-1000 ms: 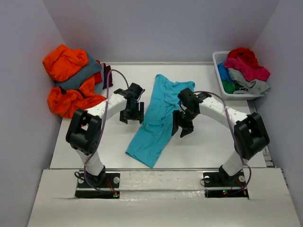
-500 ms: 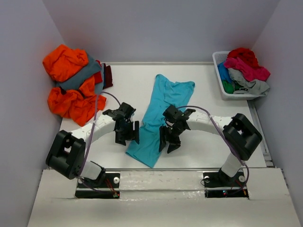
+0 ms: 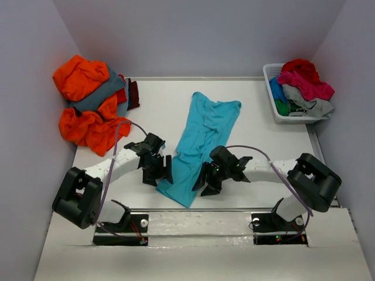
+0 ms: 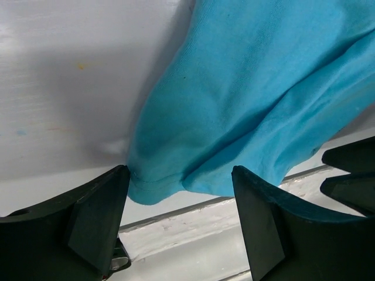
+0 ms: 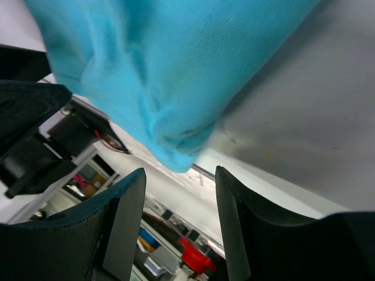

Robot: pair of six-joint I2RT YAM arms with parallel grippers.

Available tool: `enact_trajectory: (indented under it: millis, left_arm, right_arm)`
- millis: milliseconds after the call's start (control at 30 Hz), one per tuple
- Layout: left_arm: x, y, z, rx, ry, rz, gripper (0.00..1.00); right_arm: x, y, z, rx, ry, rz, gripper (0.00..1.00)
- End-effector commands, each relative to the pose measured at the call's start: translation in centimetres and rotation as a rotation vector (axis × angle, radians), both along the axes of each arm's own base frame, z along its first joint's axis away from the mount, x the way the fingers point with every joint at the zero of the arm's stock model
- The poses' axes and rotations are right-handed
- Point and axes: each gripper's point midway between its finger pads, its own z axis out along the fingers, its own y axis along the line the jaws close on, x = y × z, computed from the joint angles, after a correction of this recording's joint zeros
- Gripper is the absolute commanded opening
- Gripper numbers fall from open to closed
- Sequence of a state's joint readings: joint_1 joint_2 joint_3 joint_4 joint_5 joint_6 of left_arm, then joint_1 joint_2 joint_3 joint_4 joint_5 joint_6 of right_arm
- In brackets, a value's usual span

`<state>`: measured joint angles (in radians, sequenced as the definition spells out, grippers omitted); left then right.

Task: Fold and stack the t-shirts
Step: Rotate the rectangle-folded T-shirt at the center of the board.

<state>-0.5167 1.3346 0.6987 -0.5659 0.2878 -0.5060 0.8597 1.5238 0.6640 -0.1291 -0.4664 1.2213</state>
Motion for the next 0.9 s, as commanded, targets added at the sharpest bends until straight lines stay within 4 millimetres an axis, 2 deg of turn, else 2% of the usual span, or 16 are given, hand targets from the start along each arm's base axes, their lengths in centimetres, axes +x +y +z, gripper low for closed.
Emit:
enact_trajectory:
  millis: [0,133,233,433,533,567,667,800,833,867]
  left_arm:
    - [-0.2,-0.5,0.0,-0.032,-0.007,-0.014,0.83]
    - [-0.5,-0.7,-0.1,-0.053,0.006,-0.001,0.83]
    - [-0.5,-1.3,-0.1,-0.082,0.02,0.003,0.83]
    - [-1.0,-1.2,-0.3,-0.08,0.038,0.0,0.83]
    - [-1.3,-1.0,-0.5,-0.071,0.049,-0.003,0.83]
    - [-1.4,-0.9,-0.4,-0.073,0.051,-0.004,0.83]
    - [-1.9,-0.7,-0.4,-0.067,0.058,-0.006,0.83]
    - [-2.4,-0.2,-0.7,-0.063,0.069,-0.001,0.83]
    - [-2.4,-0.2,-0.7,-0.063,0.071,-0.003,0.83]
    - [-2.6,-0.2,-0.8,-0.066,0.077,-0.006,0.83]
  right_arm:
    - [1.6,2.9,2.8,0.172,-0.053,-0.152,0.57]
    - [0.8,4.3,2.4,0.187,-0.045,-0.178,0.57]
    - [-0.5,5.6,1.3,0.176,0.002,-0.187,0.57]
    - [-1.1,6.1,0.5,0.196,0.051,-0.212,0.57]
    - [-2.1,5.7,0.2,0.172,0.081,-0.221,0.57]
    - [-2.4,4.9,-0.4,0.157,0.101,-0.247,0.57]
    - [-2.6,4.2,0.9,0.183,0.105,-0.268,0.57]
    - [-3.6,3.4,2.0,0.12,0.108,-0.26,0.57]
    - [-3.4,3.5,3.1,0.134,0.098,-0.265,0.57]
    - [-3.7,3.2,2.8,0.108,0.111,-0.264,0.57]
